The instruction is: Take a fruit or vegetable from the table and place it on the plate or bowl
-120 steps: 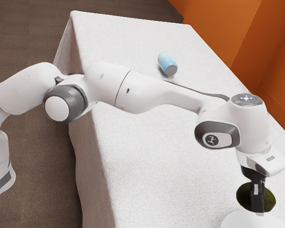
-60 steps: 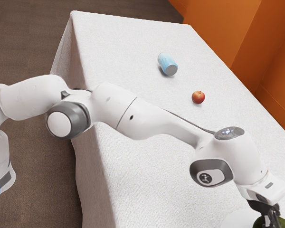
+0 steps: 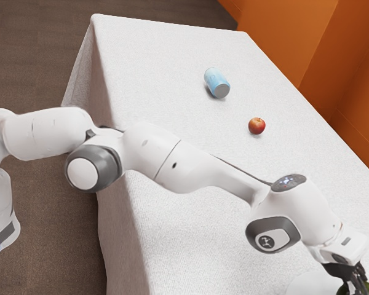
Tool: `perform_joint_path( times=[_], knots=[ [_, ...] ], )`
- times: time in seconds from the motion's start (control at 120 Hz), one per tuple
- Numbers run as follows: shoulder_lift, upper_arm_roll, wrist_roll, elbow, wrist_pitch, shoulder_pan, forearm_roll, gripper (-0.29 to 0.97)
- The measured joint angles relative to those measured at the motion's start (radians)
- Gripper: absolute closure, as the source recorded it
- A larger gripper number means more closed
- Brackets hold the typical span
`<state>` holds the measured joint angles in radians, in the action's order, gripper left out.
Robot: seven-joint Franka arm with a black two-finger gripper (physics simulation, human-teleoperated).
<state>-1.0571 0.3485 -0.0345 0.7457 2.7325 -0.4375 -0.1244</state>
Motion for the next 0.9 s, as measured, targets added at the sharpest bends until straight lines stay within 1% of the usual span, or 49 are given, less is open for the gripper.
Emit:
perform_joint_path(
  times=[0.117, 0.233, 0.275, 0.342, 0.533, 0.617, 0.7, 0.767, 0.85, 0.9],
  knots=[
    [-0.045, 0.001, -0.001, -0.05, 0.01, -0.02, 0.0, 0.4],
    [-0.056, -0.002, -0.001, -0.062, 0.015, -0.028, 0.0, 0.39],
    [-0.057, 0.0, 0.001, -0.067, 0.006, -0.029, 0.003, 0.28],
    [-0.056, 0.001, 0.006, -0.081, -0.013, -0.031, 0.008, 0.21],
    [-0.052, 0.003, 0.02, -0.088, -0.046, -0.043, 0.02, 0.08],
    [-0.036, 0.002, 0.026, -0.089, -0.075, -0.044, 0.021, 0.05],
    [0.009, -0.001, 0.031, -0.092, -0.143, -0.042, 0.021, 0.03],
    [0.074, -0.017, 0.034, -0.092, -0.231, -0.035, 0.018, 0.02],
    [0.214, -0.092, 0.034, -0.079, -0.4, -0.029, 0.018, 0.01],
    [0.292, -0.127, 0.032, -0.056, -0.525, 0.01, 0.021, 0.01]
  ],
)
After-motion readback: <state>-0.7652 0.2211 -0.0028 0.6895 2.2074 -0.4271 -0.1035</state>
